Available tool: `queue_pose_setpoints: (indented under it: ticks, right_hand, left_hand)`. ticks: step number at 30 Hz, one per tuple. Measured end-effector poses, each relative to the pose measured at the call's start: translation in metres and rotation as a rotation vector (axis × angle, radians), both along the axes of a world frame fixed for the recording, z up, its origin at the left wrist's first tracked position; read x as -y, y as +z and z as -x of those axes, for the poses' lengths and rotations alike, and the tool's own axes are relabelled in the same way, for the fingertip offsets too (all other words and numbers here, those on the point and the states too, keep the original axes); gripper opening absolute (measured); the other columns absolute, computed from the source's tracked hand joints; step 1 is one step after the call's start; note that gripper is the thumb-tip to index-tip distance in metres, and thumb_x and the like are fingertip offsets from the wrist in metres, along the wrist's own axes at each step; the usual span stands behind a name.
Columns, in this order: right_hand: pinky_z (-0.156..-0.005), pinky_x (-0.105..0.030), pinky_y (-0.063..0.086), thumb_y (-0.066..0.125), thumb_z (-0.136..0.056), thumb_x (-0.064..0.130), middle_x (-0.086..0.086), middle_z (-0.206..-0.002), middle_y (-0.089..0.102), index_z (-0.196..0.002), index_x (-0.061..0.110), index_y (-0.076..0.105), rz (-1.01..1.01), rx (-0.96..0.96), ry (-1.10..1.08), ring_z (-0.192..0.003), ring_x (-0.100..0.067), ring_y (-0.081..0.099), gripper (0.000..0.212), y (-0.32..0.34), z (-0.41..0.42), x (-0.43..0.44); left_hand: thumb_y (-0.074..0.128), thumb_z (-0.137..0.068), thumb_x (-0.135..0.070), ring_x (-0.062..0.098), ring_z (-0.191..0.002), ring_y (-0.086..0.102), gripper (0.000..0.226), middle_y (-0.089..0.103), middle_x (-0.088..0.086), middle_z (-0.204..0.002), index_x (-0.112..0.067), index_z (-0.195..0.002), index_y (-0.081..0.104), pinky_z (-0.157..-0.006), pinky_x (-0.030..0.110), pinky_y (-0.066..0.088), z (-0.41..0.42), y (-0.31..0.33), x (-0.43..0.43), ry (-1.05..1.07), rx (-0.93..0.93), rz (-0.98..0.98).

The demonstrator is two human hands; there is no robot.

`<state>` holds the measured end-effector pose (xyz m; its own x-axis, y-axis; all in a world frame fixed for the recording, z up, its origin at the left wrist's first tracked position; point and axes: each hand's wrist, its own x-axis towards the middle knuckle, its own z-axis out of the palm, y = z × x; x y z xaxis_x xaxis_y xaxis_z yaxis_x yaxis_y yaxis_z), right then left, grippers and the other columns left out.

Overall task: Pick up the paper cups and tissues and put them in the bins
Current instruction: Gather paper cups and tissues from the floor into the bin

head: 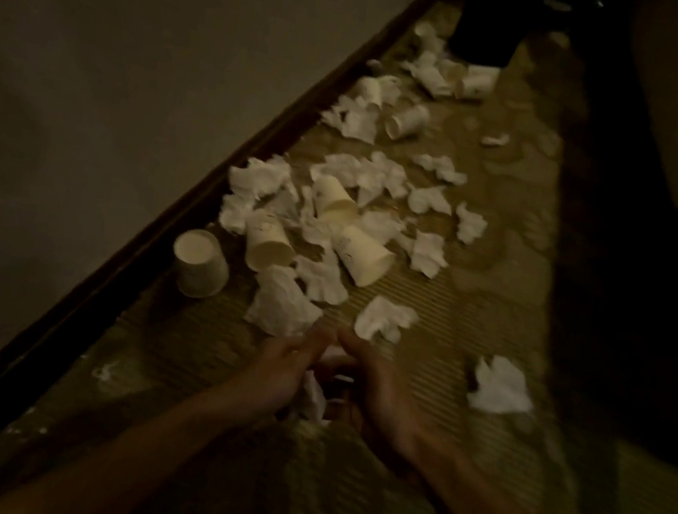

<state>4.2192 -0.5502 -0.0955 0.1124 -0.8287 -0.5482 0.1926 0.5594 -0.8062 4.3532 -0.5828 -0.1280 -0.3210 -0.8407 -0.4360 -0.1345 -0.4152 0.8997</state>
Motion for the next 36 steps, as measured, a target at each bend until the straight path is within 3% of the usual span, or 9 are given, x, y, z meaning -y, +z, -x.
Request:
queue_pose_setpoints:
  ticks: [6,9,11,14,17,23,27,31,36]
  right_hand:
    - [-0.057,-0.021,0.052,0.046,-0.093,0.054,-0.002,-0.083,0.072,-0.086,0.015,0.073,-0.073,-0.462,-0.166,-0.066,-0.008,0.067,0.048,-0.018,0.071,-0.019]
    - [-0.092,-0.032,0.051,0.046,-0.095,0.051,-0.005,-0.122,0.062,-0.104,0.021,0.072,0.054,-0.942,-0.171,-0.11,-0.011,0.06,0.041,-0.038,0.124,-0.024]
    - [-0.116,-0.044,0.024,0.041,-0.096,0.055,-0.011,-0.154,0.032,-0.125,0.027,0.064,-0.01,-1.141,-0.059,-0.142,-0.026,0.025,0.047,-0.05,0.149,-0.025]
    - [-0.118,-0.047,0.015,0.033,-0.093,0.064,-0.008,-0.162,0.014,-0.131,0.03,0.059,-0.105,-1.076,0.076,-0.148,-0.025,0.008,0.057,-0.062,0.166,-0.023]
    - [-0.112,-0.046,0.031,0.035,-0.096,0.059,-0.011,-0.151,0.038,-0.119,0.022,0.067,-0.083,-1.131,0.15,-0.14,-0.025,0.031,0.055,-0.068,0.172,-0.02]
    - [-0.057,-0.016,0.046,0.03,-0.083,0.071,0.006,-0.081,0.07,-0.09,0.025,0.073,0.005,-0.812,-0.074,-0.076,-0.007,0.066,0.064,-0.04,0.121,-0.009]
    - [-0.073,-0.019,0.05,0.024,-0.071,0.081,0.01,-0.093,0.072,-0.098,0.024,0.075,0.115,-0.553,-0.005,-0.084,-0.002,0.067,0.081,-0.026,0.063,0.001]
    - [-0.095,-0.03,0.049,0.029,-0.092,0.067,0.005,-0.113,0.071,-0.115,0.022,0.07,0.2,-0.331,0.111,-0.105,-0.006,0.065,0.064,-0.024,0.029,0.007]
    - [-0.102,-0.033,0.045,0.027,-0.074,0.079,0.008,-0.111,0.072,-0.106,0.029,0.074,0.099,-0.277,0.167,-0.105,-0.005,0.065,0.076,-0.033,0.025,0.019]
  left_hand:
    - [0.059,-0.092,-0.038,0.009,-0.072,0.066,0.034,0.07,-0.001,-0.072,-0.015,-0.07,0.072,-0.077,0.038,0.051,0.03,-0.032,-0.004,0.032,0.228,0.171]
    - [0.059,-0.084,-0.056,0.004,-0.056,0.062,0.047,0.062,-0.009,-0.053,-0.018,-0.055,0.063,-0.058,0.029,0.046,0.034,-0.032,-0.003,0.013,0.315,0.193]
    - [0.058,-0.079,-0.06,0.008,-0.056,0.064,0.049,0.065,-0.006,-0.055,-0.018,-0.055,0.064,-0.057,0.028,0.047,0.036,-0.029,0.0,-0.008,0.266,0.172]
    - [0.061,-0.077,-0.056,0.01,-0.06,0.065,0.043,0.068,-0.003,-0.061,-0.017,-0.061,0.07,-0.056,0.026,0.047,0.038,-0.031,0.002,-0.044,0.134,0.085]
    - [0.067,-0.084,-0.04,0.005,-0.06,0.064,0.033,0.068,-0.006,-0.061,-0.012,-0.066,0.069,-0.058,0.023,0.046,0.039,-0.043,0.003,-0.022,0.184,0.117]
    - [0.066,-0.09,-0.027,0.006,-0.086,0.065,0.01,0.069,-0.012,-0.086,-0.031,-0.081,0.069,-0.07,0.021,0.047,0.041,-0.051,0.005,0.006,0.183,0.145]
    - [0.054,-0.094,-0.043,0.003,-0.09,0.065,0.018,0.07,-0.013,-0.095,-0.032,-0.097,0.068,-0.068,0.017,0.048,0.046,-0.041,0.004,0.121,0.125,0.089]
    - [0.05,-0.089,-0.053,-0.001,-0.071,0.07,0.03,0.074,-0.015,-0.077,-0.029,-0.085,0.069,-0.052,0.011,0.049,0.053,-0.032,0.001,0.212,-0.086,-0.02]
    - [0.053,-0.097,-0.036,-0.005,-0.061,0.067,0.039,0.071,-0.016,-0.065,-0.028,-0.065,0.072,-0.048,0.008,0.046,0.04,-0.041,0.009,0.254,-0.049,-0.029]
